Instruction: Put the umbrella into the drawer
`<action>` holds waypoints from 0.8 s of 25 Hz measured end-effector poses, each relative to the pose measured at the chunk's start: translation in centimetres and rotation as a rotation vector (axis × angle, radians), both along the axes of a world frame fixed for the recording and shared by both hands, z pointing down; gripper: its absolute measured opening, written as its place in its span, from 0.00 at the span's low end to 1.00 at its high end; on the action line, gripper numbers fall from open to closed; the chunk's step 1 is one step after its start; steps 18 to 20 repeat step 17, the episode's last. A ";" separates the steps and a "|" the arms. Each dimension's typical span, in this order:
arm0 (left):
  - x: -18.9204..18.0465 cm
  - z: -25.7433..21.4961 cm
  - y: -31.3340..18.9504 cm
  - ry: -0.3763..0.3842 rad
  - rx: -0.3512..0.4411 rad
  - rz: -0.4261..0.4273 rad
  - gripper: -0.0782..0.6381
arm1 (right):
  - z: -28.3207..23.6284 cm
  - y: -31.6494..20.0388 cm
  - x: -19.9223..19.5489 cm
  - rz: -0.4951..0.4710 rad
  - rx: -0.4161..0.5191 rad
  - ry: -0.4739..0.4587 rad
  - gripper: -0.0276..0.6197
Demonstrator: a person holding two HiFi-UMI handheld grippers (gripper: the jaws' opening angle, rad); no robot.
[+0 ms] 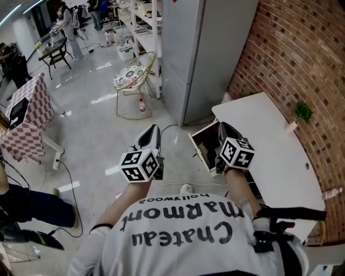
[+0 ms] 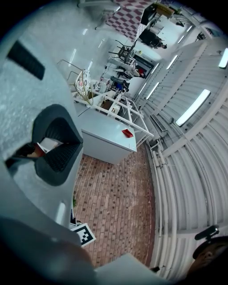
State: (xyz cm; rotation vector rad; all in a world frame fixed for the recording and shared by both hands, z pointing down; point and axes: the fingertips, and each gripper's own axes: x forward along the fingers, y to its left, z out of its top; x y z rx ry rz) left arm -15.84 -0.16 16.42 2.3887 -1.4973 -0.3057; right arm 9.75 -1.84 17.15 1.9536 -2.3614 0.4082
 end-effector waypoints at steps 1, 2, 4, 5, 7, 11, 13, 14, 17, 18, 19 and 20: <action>-0.3 0.2 0.3 -0.001 -0.005 -0.002 0.13 | 0.1 0.3 -0.2 0.001 -0.004 0.001 0.06; -0.5 0.3 0.5 -0.001 -0.009 -0.003 0.13 | 0.3 0.7 -0.4 0.002 -0.009 0.001 0.06; -0.7 0.8 1.2 -0.004 -0.019 0.001 0.13 | 0.9 1.4 -0.5 0.008 -0.022 0.001 0.06; -0.7 1.1 1.5 -0.007 -0.022 0.004 0.13 | 1.3 1.7 -0.5 0.011 -0.031 0.001 0.06; -0.6 1.6 2.1 -0.014 -0.029 0.009 0.13 | 2.2 2.2 -0.4 0.017 -0.050 0.002 0.06; -0.7 2.4 3.0 -0.025 -0.052 0.012 0.13 | 3.6 3.1 -0.6 0.014 -0.089 0.003 0.06; -1.2 2.6 3.5 -0.020 -0.061 0.005 0.13 | 3.8 3.7 -1.0 0.010 -0.100 0.009 0.06; -1.5 2.6 3.7 -0.016 -0.061 0.001 0.13 | 3.8 3.9 -1.2 0.008 -0.099 0.012 0.06; -2.2 2.6 4.3 -0.009 -0.057 -0.005 0.13 | 3.4 4.1 -1.7 0.006 -0.085 0.016 0.06; -2.2 2.6 4.3 -0.009 -0.057 -0.005 0.13 | 3.4 4.1 -1.7 0.006 -0.085 0.016 0.06; -2.2 2.6 4.3 -0.009 -0.057 -0.005 0.13 | 3.4 4.1 -1.7 0.006 -0.085 0.016 0.06; -2.2 2.6 4.3 -0.009 -0.057 -0.005 0.13 | 3.4 4.1 -1.7 0.006 -0.085 0.016 0.06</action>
